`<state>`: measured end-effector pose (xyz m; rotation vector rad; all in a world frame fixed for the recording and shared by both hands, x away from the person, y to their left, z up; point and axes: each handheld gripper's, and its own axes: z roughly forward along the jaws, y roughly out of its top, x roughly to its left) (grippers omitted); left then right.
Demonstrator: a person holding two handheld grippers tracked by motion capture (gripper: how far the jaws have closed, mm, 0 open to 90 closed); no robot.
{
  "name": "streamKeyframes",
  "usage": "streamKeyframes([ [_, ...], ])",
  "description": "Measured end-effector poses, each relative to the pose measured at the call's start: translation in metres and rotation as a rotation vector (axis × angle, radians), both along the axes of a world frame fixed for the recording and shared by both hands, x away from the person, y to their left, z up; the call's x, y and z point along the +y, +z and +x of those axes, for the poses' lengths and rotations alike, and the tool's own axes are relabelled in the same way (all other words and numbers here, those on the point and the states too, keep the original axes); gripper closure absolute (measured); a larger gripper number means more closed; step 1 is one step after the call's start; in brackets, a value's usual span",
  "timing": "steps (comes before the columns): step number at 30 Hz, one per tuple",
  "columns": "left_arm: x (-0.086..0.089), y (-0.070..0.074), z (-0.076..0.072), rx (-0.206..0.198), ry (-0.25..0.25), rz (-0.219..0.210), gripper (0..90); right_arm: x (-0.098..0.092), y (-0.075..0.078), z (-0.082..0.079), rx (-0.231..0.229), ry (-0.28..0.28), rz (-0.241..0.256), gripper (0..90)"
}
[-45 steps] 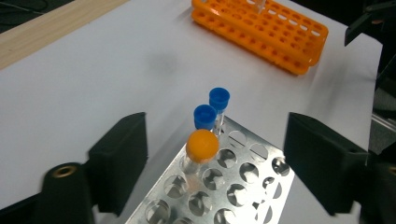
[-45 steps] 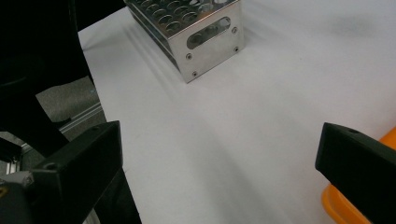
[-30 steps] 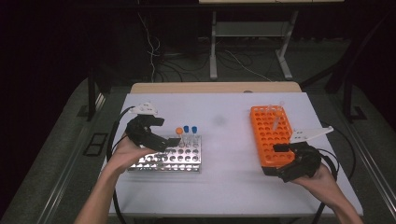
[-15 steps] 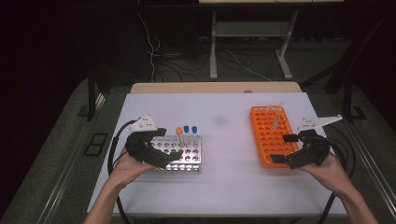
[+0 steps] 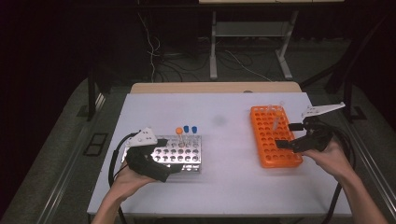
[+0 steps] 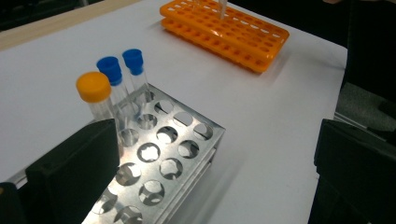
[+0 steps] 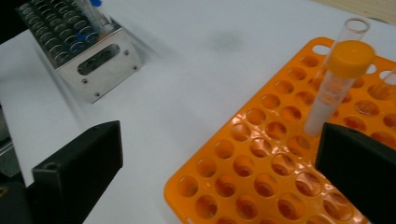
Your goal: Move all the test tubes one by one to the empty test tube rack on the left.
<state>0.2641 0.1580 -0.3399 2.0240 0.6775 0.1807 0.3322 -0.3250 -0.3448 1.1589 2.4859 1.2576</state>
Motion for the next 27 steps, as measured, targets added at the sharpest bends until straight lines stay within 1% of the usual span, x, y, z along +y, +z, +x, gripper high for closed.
streamKeyframes([
  [6,0.000,-0.010,-0.007,0.011,-0.008,0.000,0.0,-0.005,-0.009,0.014,-0.003,-0.024,-0.016,0.4],
  [7,0.000,-0.011,-0.008,0.013,-0.006,-0.005,0.0,-0.006,-0.010,0.016,-0.002,-0.029,-0.018,0.4],
  [9,0.000,-0.013,-0.009,0.008,-0.007,-0.002,0.0,-0.007,-0.013,0.021,-0.001,-0.039,-0.022,0.4],
  [10,0.000,-0.015,-0.010,0.009,-0.006,-0.008,0.0,-0.007,-0.015,0.023,-0.002,-0.043,-0.026,0.4],
  [13,-0.001,-0.019,-0.013,0.008,-0.006,-0.009,0.0,-0.009,-0.021,0.031,-0.002,-0.061,-0.047,1.1],
  [14,-0.001,-0.021,-0.013,0.010,-0.006,-0.011,0.0,-0.009,-0.023,0.033,-0.003,-0.061,-0.053,4.9],
  [15,-0.001,-0.022,-0.013,0.009,-0.007,-0.011,0.0,-0.010,-0.025,0.036,-0.005,-0.058,-0.052,5.4],
  [16,-0.002,-0.023,-0.014,0.007,-0.004,-0.012,0.0,-0.010,-0.026,0.038,-0.005,-0.064,-0.061,5.4],
  [17,-0.002,-0.024,-0.014,0.010,-0.004,-0.016,0.0,-0.010,-0.028,0.041,-0.004,-0.069,-0.066,7.2],
  [18,-0.002,-0.026,-0.014,0.009,-0.004,-0.018,0.0,-0.010,-0.030,0.043,-0.002,-0.069,-0.069,13.1],
  [20,-0.003,-0.028,-0.014,0.011,-0.006,-0.021,0.0,-0.009,-0.034,0.047,-0.010,-0.077,-0.074,15.2],
  [21,-0.003,-0.029,-0.014,0.013,-0.003,-0.020,0.0,-0.009,-0.035,0.049,-0.010,-0.083,-0.080,17.6],
  [22,-0.003,-0.030,-0.014,0.011,-0.007,-0.018,0.0,-0.008,-0.037,0.051,-0.012,-0.087,-0.085,22.5],
  [24,-0.004,-0.032,-0.014,0.010,-0.006,-0.021,0.0,-0.008,-0.040,0.055,-0.021,-0.101,-0.095,25.4],
  [25,-0.004,-0.033,-0.014,0.007,-0.004,-0.024,0.0,-0.008,-0.042,0.056,-0.022,-0.109,-0.093,30.1],
  [26,-0.004,-0.034,-0.014,0.006,-0.005,-0.023,0.0,-0.008,-0.043,0.058,-0.022,-0.113,-0.089,32.5],
  [27,-0.004,-0.034,-0.014,0.004,-0.003,-0.027,0.0,-0.008,-0.045,0.060,-0.026,-0.121,-0.095,34.5],
])
